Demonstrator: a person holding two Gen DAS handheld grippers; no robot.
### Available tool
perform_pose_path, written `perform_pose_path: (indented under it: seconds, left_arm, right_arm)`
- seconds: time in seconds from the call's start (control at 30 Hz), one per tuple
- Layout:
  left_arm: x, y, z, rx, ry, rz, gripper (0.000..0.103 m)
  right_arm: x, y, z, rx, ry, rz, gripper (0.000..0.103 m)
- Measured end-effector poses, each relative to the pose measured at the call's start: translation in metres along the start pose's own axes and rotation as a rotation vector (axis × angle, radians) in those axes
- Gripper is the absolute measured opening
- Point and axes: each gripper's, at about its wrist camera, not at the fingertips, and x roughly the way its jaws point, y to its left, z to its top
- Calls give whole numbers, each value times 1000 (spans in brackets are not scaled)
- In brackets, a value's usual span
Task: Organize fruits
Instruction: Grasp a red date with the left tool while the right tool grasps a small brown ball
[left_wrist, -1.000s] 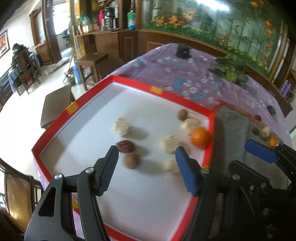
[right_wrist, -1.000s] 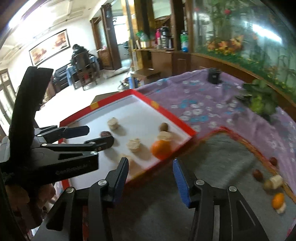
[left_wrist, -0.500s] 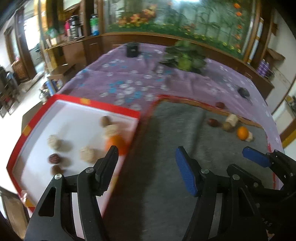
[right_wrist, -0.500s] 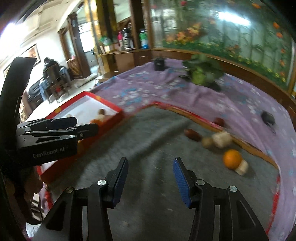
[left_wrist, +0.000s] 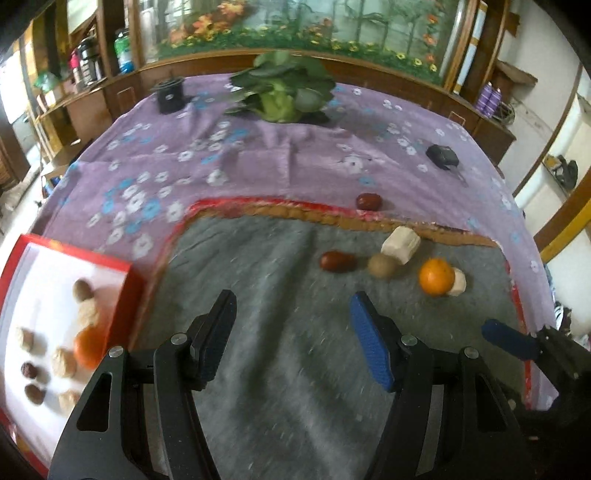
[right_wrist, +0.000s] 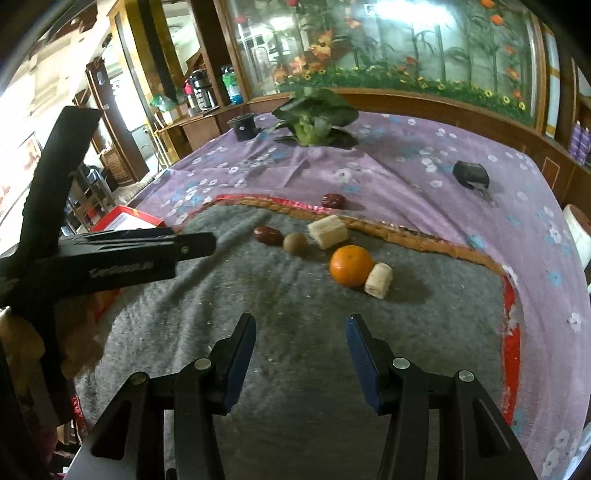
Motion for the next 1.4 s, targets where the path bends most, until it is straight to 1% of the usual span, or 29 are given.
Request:
perform_pose_path:
  seconds: [0.07, 0.13, 0.4, 0.6, 0.8, 0.9, 0.93, 0.97, 1.0, 1.03, 1.07, 1.1, 1.23, 1.4]
  left_arm:
    - [8, -5, 3, 22, 4, 2, 64]
    - [19, -8, 7, 41, 22, 33, 64]
    - [39, -15, 14, 63, 38, 76, 64]
    - [50, -30, 16, 100, 49, 75, 64]
    - [56, -30, 19, 90, 56, 66, 64]
    - [56, -30, 17, 105, 43, 60, 54]
    - [55, -30, 16, 111, 36, 64, 48]
    - [54, -29, 16, 112, 30, 76, 37]
    - [53, -25, 17, 103, 29, 85, 32]
    - [53, -22, 17, 93, 30, 82, 29]
    - [51, -16, 18, 72, 35, 50, 29]
    - [49, -12, 17, 60, 35, 45, 29]
    - [37, -3, 11, 47, 21, 48, 29]
    - [17, 12, 1, 21, -7, 61, 29]
  right_arm:
    - [1, -6, 0, 9, 1, 5, 50]
    - [3, -10, 0, 16, 3, 13, 50]
    - [8, -22, 1, 30, 9, 33, 50]
    - [9, -25, 0, 33, 13, 40, 50]
    - [11, -28, -1, 35, 18, 47, 50]
    - [11, -29, -2, 42, 20, 52, 50]
    - [11, -28, -2, 41, 18, 52, 50]
    - [11, -28, -2, 40, 17, 54, 50]
    - [10, -28, -2, 39, 14, 56, 50]
    - [8, -26, -1, 37, 11, 58, 50]
    - [7, -24, -1, 32, 8, 61, 50]
    - [7, -23, 0, 30, 7, 63, 50]
    - [11, -12, 7, 5, 10, 85, 50]
    - [27, 9, 20, -50, 12, 113, 50]
